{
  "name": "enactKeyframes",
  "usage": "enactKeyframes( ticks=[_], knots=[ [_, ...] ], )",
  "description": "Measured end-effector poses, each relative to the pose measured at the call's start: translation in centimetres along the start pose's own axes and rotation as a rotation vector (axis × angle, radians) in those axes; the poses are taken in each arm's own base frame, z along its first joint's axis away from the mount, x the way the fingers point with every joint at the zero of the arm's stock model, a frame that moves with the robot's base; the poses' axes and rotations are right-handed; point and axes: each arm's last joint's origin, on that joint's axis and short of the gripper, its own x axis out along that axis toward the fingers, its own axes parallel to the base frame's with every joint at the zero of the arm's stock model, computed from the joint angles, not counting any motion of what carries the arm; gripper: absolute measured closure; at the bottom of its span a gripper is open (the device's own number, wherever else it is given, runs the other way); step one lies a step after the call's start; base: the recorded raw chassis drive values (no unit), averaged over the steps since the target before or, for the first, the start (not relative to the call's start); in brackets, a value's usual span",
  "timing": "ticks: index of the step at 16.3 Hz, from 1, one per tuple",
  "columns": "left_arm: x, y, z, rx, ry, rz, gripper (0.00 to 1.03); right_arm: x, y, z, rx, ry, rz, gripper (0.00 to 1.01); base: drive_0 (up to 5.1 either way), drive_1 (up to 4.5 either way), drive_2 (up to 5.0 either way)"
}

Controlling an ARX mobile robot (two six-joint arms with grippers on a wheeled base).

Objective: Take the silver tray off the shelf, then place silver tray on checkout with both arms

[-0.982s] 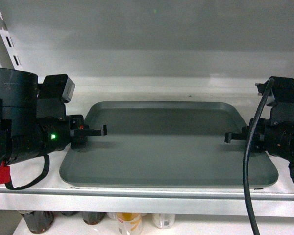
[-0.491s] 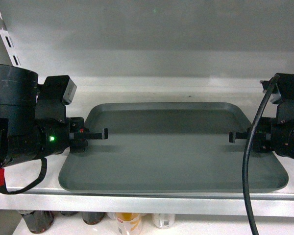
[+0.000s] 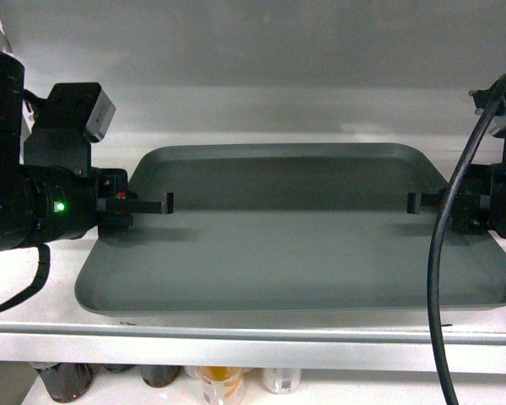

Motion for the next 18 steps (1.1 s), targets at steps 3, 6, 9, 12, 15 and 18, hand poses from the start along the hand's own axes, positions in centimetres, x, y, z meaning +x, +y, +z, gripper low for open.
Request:
enactKeyframes(
  ticks=[3, 6, 9, 12, 15, 18],
  knots=[
    [-1.7, -0.1, 0.8, 0.011, -0.009, 0.004, 0.99, -0.9, 0.1, 0.6, 0.001, 0.020, 0.009, 0.98, 0.0, 0.00, 0.0],
    [-3.3, 0.0, 1.7, 0.002, -0.024, 0.003, 0.99, -1.7, 0.4, 1.3, 0.003, 0.018, 0.020, 0.98, 0.0, 0.00, 0.0],
    [-4.1, 0.5, 1.8, 0.022, -0.026, 0.004, 0.99, -2.9, 0.6, 1.6, 0.005, 0.046, 0.027, 0.98, 0.0, 0.00, 0.0],
    [-3.9, 0.4, 1.6, 0.026, -0.030, -0.001, 0.99, -2.9, 0.5, 1.5, 0.007, 0.047, 0.023, 0.98, 0.0, 0.00, 0.0],
    [-3.5, 0.4, 1.0, 0.028, -0.009, -0.004, 0.99, -2.8, 0.5, 1.0, 0.008, 0.062, 0.020, 0.98, 0.0, 0.00, 0.0],
    [-3.5, 0.3, 0.6, 0.028, 0.001, -0.004, 0.99, -2.7, 0.4, 0.6, 0.008, 0.071, 0.018, 0.98, 0.0, 0.00, 0.0]
  ],
)
